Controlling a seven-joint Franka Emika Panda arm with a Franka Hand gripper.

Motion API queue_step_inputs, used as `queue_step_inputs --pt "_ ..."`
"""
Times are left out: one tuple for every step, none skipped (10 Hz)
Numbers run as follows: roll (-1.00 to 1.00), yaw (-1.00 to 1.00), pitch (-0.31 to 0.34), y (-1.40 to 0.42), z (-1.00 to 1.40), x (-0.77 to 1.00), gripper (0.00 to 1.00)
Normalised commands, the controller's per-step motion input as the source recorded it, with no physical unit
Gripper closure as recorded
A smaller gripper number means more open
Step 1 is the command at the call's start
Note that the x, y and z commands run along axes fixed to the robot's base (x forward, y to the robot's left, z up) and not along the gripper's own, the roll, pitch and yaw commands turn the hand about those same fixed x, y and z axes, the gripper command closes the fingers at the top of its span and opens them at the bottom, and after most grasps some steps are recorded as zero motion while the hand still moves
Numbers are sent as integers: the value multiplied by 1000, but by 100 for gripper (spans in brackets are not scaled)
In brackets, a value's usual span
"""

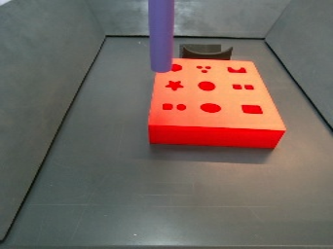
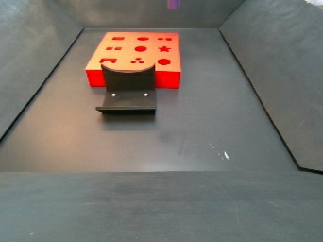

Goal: Insert the round object.

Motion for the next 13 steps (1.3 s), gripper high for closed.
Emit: queue_step_inputs --pt "221 0 0 477 -403 400 100" --pt "253 0 0 511 -391 429 100" --pt "273 0 0 457 -337 423 100" --pt "244 43 0 334 -254 757 100" --pt "230 54 0 346 -209 851 100" --pt "210 49 0 357 -189 897 100" --pt "199 54 0 323 -200 886 100" --pt "103 103 0 117 -237 897 100" --pt "-3 131 -19 0 -271 897 100" --pt "-33 57 -21 20 -351 814 100" --pt "-69 40 -29 40 -334 720 100" --pt "-69 26 -36 54 -320 683 100" --pt "-69 40 -39 46 -257 754 100"
